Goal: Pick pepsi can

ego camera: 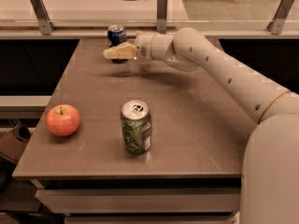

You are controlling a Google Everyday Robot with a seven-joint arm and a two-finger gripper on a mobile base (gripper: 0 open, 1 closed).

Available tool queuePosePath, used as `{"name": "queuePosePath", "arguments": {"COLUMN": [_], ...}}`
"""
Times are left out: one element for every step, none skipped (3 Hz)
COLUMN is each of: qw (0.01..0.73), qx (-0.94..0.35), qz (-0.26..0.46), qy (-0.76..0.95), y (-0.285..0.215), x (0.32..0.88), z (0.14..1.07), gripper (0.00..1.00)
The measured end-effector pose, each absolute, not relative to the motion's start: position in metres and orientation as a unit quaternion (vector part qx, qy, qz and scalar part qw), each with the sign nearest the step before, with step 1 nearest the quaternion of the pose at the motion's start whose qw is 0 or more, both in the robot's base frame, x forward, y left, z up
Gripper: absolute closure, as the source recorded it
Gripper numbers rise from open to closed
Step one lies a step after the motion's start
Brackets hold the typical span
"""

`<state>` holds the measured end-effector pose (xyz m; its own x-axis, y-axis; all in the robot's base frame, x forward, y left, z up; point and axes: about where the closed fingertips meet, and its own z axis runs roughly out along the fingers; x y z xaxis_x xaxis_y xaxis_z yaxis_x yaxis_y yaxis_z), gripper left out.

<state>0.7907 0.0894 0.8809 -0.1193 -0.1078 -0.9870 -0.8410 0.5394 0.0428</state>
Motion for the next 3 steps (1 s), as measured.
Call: {"name": "queuePosePath", "arguments": {"qw": [0.566, 0.565, 0.564], "qx": [-0.352, -0.354, -0.355], "qz": [0.330, 0.331, 0.333], "qy": [0.668, 0.668, 0.667], "y": [0.0976, 0.1001, 0.1031], "x": [0.7952, 0.7941, 0.7935], "z": [0.8797, 0.8793, 0.8788], "gripper": [0.00, 0.19, 0.42]}}
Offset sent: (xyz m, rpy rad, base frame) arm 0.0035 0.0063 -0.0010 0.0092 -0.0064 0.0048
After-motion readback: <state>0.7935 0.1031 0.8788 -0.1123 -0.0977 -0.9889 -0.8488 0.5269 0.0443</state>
